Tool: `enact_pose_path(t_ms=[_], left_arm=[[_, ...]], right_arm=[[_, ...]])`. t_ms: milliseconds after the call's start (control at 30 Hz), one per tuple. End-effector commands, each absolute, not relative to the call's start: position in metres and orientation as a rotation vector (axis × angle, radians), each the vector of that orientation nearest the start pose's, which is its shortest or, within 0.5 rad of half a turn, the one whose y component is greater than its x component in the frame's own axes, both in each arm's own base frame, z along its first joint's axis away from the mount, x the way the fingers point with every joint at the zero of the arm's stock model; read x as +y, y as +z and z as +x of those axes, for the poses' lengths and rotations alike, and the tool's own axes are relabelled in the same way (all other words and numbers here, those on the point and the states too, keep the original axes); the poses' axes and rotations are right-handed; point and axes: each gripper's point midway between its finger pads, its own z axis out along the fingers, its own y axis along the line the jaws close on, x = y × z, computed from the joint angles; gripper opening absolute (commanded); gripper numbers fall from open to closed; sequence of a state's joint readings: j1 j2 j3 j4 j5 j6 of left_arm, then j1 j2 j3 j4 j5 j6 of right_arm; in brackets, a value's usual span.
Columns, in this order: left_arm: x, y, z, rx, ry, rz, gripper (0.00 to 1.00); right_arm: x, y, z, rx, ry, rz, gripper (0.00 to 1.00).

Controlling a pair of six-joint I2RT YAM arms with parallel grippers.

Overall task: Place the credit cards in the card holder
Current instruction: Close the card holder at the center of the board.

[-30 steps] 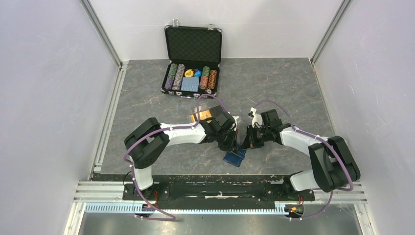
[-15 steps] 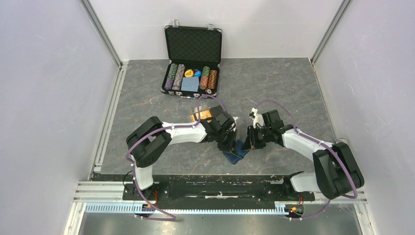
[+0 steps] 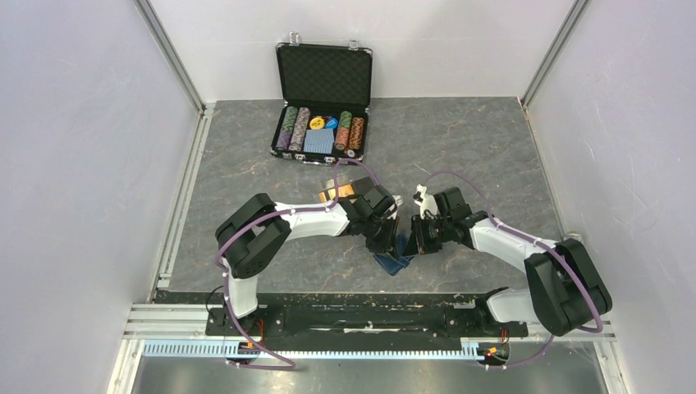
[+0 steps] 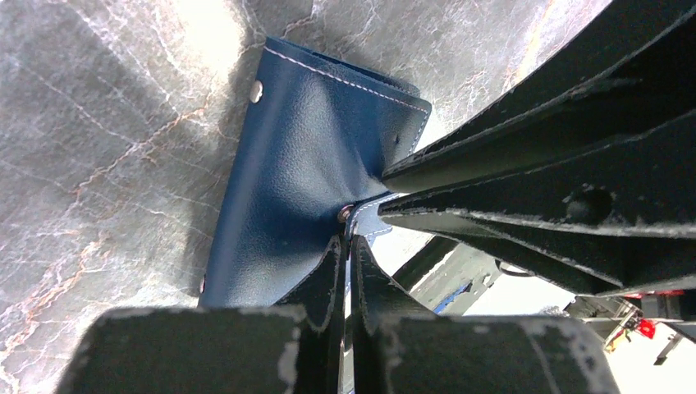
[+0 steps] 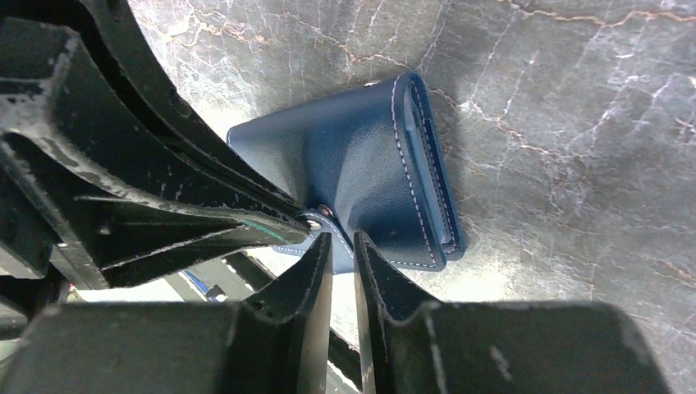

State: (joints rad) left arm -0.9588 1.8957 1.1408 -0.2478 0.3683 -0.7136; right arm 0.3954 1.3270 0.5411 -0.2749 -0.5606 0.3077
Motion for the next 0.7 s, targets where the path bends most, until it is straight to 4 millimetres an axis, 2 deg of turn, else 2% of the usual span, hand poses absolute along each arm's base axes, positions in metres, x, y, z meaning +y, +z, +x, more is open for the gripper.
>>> enact_pose_path(t_ms=[0, 300, 533, 667], left_arm=[[-0.386, 0.01, 0.172, 2.87, -0.872, 0.537, 0.02], [-0.389, 0.014, 0.178, 2.864, -0.832, 0.567, 0.03], [-0.398, 0.036, 0.191, 2.788, -0.852, 0.596, 0.04], [-0.398, 0.039, 0.197, 2.779, -0.84, 0.592, 0.03]], right_arm=[[0.193, 0.027, 0.188, 2.676, 0.95, -0.317, 0.17], [0.19, 0.022, 0.195, 2.703, 0.879, -0.303, 0.15], [0.185, 0.017, 0.202, 2.736, 0.8, -0.304, 0.14], [0.185, 0.02, 0.206, 2.729, 0.79, -0.3, 0.14]])
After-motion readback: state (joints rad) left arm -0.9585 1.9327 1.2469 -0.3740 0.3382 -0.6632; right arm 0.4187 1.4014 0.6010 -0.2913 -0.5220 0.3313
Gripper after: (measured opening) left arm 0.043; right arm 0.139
